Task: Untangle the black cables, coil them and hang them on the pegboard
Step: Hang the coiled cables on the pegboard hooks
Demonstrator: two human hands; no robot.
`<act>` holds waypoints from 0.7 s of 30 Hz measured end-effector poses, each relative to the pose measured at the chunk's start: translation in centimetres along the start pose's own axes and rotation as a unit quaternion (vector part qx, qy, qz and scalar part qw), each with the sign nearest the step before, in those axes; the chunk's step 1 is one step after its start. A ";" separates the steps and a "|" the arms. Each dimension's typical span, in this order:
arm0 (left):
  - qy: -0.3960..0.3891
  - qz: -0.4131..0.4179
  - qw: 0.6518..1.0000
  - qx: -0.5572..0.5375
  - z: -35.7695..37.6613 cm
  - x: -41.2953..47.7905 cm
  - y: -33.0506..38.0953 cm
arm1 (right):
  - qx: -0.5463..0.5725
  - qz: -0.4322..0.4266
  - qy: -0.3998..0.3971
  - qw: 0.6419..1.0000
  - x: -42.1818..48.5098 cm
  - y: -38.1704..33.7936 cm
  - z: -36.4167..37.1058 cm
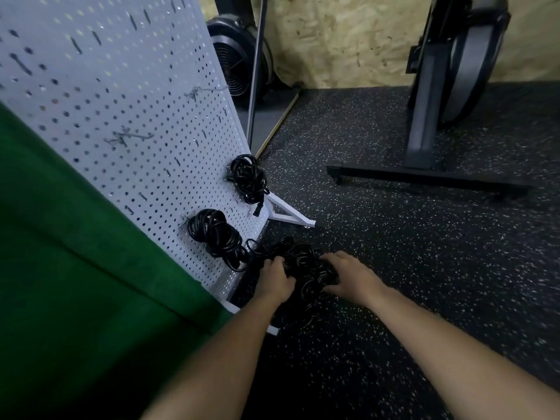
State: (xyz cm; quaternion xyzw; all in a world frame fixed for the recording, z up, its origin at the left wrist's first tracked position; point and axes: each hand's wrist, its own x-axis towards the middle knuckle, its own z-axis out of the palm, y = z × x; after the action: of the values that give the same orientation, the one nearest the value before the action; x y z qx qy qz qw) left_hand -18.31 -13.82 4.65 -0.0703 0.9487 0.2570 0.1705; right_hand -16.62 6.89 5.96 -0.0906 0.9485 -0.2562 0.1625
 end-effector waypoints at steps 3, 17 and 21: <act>0.005 -0.045 0.998 -0.054 1.2 3.3 -1.1 | 0.018 0.003 -0.002 1.000 0.4 1.8 1.0; 0.062 -0.028 0.993 -0.095 2.7 5.7 0.2 | 0.066 0.022 0.030 0.997 -0.3 3.5 0.1; 0.076 0.041 0.994 -0.068 -0.2 3.2 2.5 | 0.076 0.014 0.055 0.996 -1.1 2.2 -1.5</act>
State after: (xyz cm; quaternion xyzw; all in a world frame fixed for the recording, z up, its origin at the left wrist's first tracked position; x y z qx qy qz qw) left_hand -21.93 -11.96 4.81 -0.0621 0.9413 0.3214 0.0821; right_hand -16.36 9.71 6.36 -0.0508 0.9350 -0.3297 0.1204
